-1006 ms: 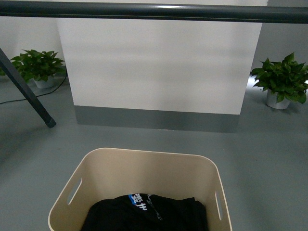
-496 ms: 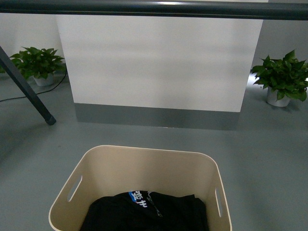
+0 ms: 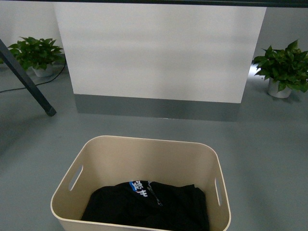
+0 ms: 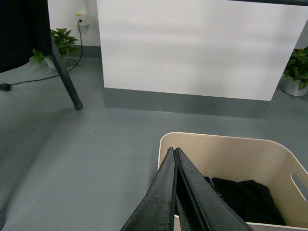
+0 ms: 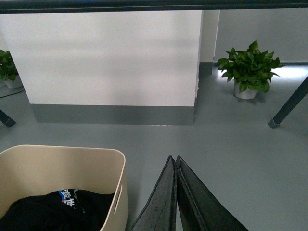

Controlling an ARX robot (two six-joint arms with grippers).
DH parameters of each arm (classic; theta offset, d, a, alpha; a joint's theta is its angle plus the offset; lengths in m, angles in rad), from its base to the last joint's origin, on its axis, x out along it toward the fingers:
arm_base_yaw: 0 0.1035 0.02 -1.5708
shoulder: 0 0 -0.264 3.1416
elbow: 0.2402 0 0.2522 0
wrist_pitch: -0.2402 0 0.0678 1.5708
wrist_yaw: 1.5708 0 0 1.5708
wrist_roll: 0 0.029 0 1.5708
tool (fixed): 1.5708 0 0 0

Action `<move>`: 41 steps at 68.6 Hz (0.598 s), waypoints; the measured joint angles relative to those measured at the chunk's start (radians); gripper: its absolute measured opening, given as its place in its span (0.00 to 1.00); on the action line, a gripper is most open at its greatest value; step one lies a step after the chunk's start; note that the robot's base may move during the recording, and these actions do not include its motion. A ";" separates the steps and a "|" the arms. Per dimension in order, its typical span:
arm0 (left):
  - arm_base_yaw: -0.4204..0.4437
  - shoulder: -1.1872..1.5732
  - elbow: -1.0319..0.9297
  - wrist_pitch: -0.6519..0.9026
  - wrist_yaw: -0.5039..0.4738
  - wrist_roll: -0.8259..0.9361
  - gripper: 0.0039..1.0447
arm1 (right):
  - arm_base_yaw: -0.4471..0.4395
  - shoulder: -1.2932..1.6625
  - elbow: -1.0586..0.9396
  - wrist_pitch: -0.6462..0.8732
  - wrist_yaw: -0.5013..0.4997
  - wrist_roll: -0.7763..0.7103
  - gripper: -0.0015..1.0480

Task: Move hamper under clothes hanger

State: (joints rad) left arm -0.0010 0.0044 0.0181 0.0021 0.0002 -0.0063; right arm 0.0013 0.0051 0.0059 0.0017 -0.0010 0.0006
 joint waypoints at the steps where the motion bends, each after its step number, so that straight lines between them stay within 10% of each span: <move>1: 0.000 0.000 0.000 0.000 0.000 0.000 0.03 | 0.000 0.000 0.000 0.000 0.000 0.000 0.02; 20: 0.000 0.000 0.000 0.000 0.000 0.000 0.03 | 0.000 0.000 0.000 0.000 0.000 -0.001 0.02; 41: 0.000 0.000 0.000 0.000 0.000 0.000 0.49 | 0.000 -0.001 0.000 0.000 0.000 -0.001 0.59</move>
State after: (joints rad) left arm -0.0010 0.0044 0.0181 0.0021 0.0002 -0.0063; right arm 0.0013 0.0044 0.0059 0.0017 -0.0013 -0.0002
